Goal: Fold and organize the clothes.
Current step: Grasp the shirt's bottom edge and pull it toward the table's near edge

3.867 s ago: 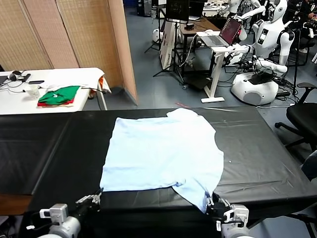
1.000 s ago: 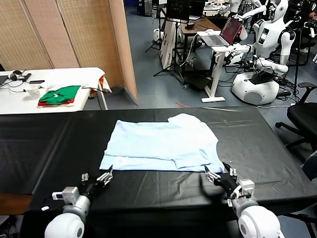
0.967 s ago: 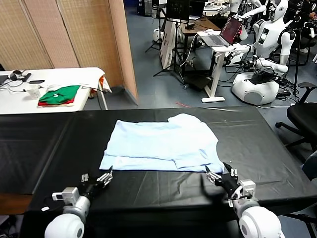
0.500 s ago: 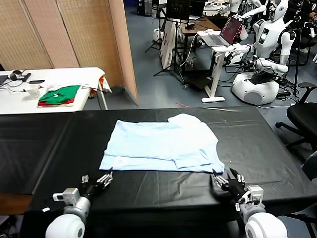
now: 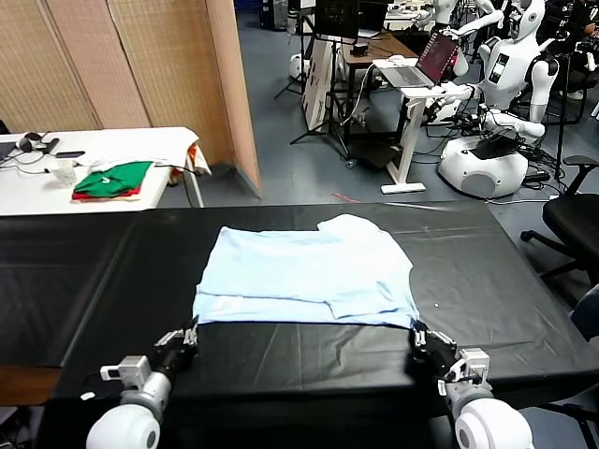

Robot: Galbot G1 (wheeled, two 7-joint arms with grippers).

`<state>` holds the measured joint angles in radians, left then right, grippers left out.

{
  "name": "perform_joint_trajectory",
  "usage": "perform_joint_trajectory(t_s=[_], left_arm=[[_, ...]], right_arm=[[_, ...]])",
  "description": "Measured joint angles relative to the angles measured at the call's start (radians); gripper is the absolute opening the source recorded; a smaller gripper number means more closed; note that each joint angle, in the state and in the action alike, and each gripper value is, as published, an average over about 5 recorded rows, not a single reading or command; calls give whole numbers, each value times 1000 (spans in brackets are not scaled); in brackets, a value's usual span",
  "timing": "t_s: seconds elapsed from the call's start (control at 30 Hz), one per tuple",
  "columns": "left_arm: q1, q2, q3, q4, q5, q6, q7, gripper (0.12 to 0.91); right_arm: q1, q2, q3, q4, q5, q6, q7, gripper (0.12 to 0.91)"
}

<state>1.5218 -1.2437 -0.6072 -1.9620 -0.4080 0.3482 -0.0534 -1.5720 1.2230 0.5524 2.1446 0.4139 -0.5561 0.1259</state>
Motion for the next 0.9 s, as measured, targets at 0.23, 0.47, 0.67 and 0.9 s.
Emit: perform_joint_trajectory(t_s=[0.23,0.47,0.67,0.9], left_arm=[[79,34,-48,-82,46,20,-31,146],[186,30,-92,-167,68,22,-32,146],[263,9,-109,-217,77,30,-36,146],[322,-5,-117,-269,110,57,-63,362]], right_arm=[[-62,-19,-7,88,6,-114,4,142],[-82,-48,-22,111,18,-159,-2,143],[-93,-74,-17,144,23,-180,-6,349],[-116,-97,14,227,39,-180,-3,777]])
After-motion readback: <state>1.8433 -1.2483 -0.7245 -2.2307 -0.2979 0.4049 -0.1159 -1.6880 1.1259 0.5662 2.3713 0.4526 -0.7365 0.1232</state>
